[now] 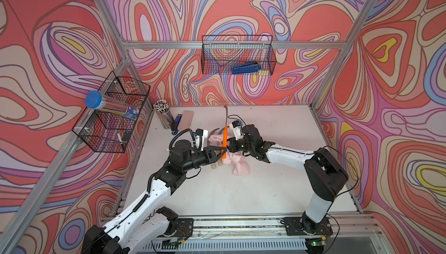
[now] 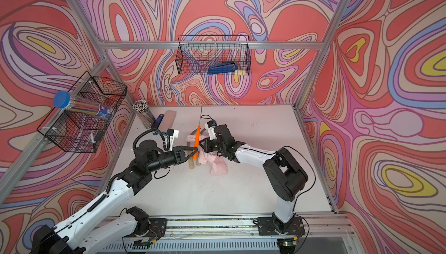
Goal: Wipe small sickles with rags
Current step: Wipe the small sickle.
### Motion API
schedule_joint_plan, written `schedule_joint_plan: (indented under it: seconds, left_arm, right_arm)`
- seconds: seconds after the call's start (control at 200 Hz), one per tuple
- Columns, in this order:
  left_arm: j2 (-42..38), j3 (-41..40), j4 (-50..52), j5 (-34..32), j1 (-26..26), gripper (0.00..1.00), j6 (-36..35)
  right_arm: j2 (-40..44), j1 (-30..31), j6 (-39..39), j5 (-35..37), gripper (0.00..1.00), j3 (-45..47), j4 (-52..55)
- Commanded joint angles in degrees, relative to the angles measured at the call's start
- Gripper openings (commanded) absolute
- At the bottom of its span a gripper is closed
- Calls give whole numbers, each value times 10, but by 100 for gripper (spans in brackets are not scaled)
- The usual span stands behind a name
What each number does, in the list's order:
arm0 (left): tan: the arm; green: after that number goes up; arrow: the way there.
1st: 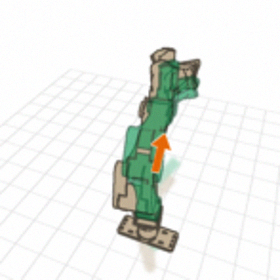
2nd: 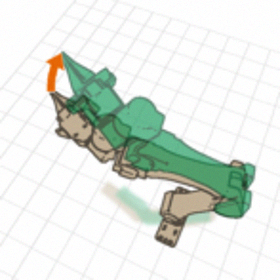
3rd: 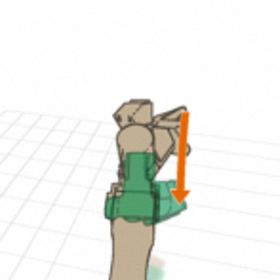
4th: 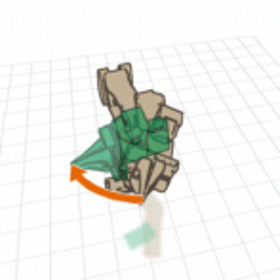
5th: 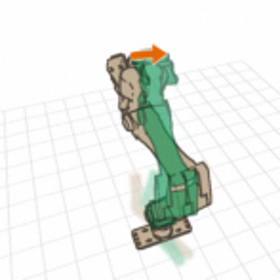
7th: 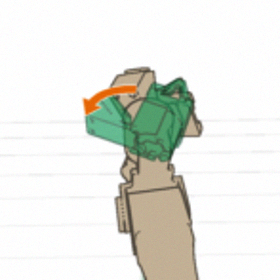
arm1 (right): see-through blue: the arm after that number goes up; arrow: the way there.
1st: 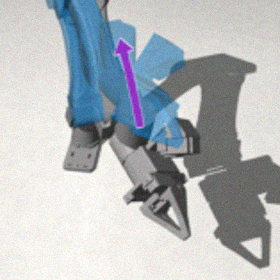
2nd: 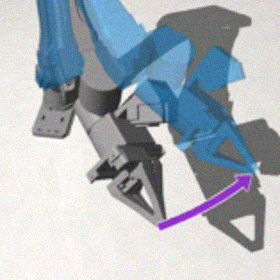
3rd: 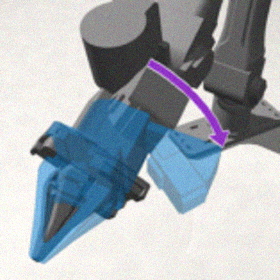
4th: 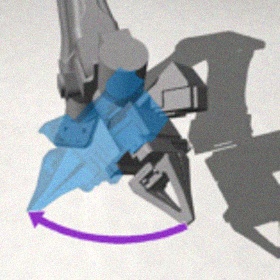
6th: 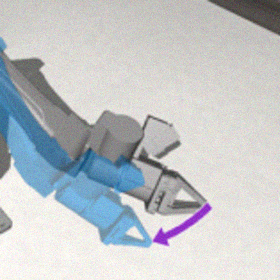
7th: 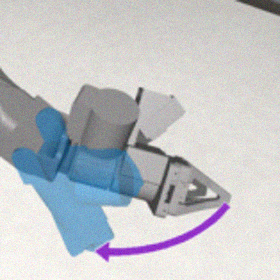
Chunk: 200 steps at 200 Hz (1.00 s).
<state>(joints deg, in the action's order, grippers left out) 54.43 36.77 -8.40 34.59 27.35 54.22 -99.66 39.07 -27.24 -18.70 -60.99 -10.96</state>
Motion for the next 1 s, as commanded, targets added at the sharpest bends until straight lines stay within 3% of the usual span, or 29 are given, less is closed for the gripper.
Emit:
schedule_joint_plan:
  seconds: [0.0,0.11,0.225,0.411,0.556,0.996]
  left_arm:
    - [17,13,-22,-5,-5,0,-5]
    - [25,5,-57,32,-5,0,15]
    - [19,-4,-69,55,-5,0,26]
    - [-9,-6,-47,62,-4,0,21]
    - [-20,-2,-36,68,-4,0,19]
    - [-17,-13,-52,75,-4,0,31]
  right_arm:
    - [51,1,2,39,0,18,-31]
    - [62,-9,12,78,0,7,2]
    - [30,-68,-21,4,0,-22,-8]
    - [-32,-115,-12,-21,0,-90,-3]
    - [-53,-117,2,-42,0,-151,22]
    - [-73,-118,39,6,0,-263,120]
